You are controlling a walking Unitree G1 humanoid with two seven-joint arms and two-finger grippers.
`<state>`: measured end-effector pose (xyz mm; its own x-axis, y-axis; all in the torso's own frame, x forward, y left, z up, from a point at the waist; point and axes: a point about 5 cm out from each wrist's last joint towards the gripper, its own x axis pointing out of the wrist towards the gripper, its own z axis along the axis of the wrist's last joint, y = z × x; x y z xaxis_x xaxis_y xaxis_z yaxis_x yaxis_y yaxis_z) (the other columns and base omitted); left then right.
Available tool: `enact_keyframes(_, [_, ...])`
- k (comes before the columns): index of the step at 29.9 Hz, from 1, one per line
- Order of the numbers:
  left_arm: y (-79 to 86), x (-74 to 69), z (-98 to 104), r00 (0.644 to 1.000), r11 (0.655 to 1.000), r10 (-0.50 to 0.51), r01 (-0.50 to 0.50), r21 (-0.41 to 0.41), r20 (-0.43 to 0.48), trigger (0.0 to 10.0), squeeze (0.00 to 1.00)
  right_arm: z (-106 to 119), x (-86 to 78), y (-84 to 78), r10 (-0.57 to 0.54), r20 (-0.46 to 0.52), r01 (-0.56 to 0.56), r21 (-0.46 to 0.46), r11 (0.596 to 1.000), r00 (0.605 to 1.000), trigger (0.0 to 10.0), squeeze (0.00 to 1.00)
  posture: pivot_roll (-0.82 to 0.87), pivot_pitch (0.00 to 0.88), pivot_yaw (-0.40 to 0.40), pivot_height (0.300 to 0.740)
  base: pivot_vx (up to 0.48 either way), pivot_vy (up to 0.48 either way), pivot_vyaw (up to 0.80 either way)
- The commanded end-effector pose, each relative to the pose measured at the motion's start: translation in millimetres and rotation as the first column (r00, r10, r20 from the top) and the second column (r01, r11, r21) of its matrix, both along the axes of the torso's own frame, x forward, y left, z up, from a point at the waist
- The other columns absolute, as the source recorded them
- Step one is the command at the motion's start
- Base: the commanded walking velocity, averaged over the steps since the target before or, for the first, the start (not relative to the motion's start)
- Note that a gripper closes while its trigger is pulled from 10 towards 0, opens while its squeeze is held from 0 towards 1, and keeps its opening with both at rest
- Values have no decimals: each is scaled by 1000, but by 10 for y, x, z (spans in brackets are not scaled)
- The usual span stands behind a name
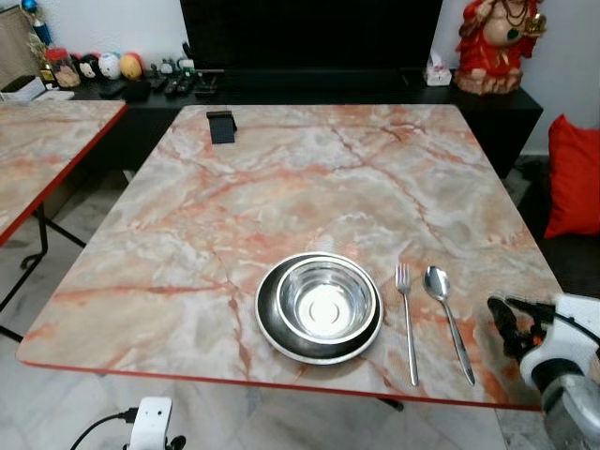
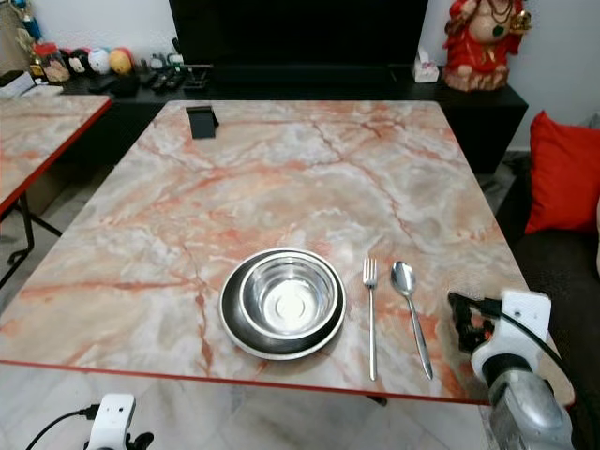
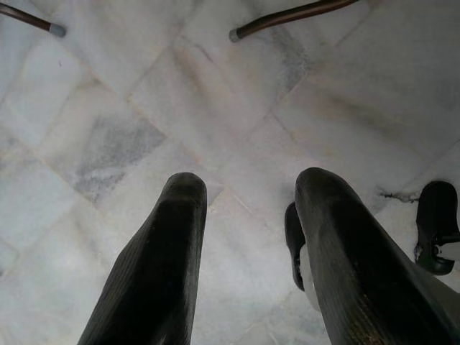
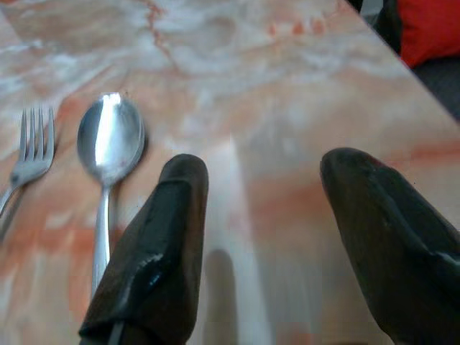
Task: Setting the table
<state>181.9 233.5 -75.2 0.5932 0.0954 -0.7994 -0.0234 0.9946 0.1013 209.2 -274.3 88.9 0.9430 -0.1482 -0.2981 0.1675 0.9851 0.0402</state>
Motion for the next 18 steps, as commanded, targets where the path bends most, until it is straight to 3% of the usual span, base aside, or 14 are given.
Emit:
enact_keyframes(1, [14, -13, -6, 1000, 1000, -12, 12, 7, -19, 10000, 0, 8, -25, -27, 7, 20, -7, 13, 1000, 1000, 10000, 0, -120, 0, 53, 740, 0, 0, 0])
enact_keyframes(10, [20, -16, -5, 1000, 1000, -7, 7, 8, -17, 10000, 0, -28, -83, -87, 69, 65, -72, 53, 996, 996, 10000, 0, -115, 0, 45, 740, 0, 0, 0])
enact_keyframes(18, [18, -16, -6, 1000, 1000, -5, 5, 7, -16, 10000, 0, -49, -91, -11, 129, 92, -138, 99, 985, 987, 10000, 0, -113, 0, 42, 740, 0, 0, 0])
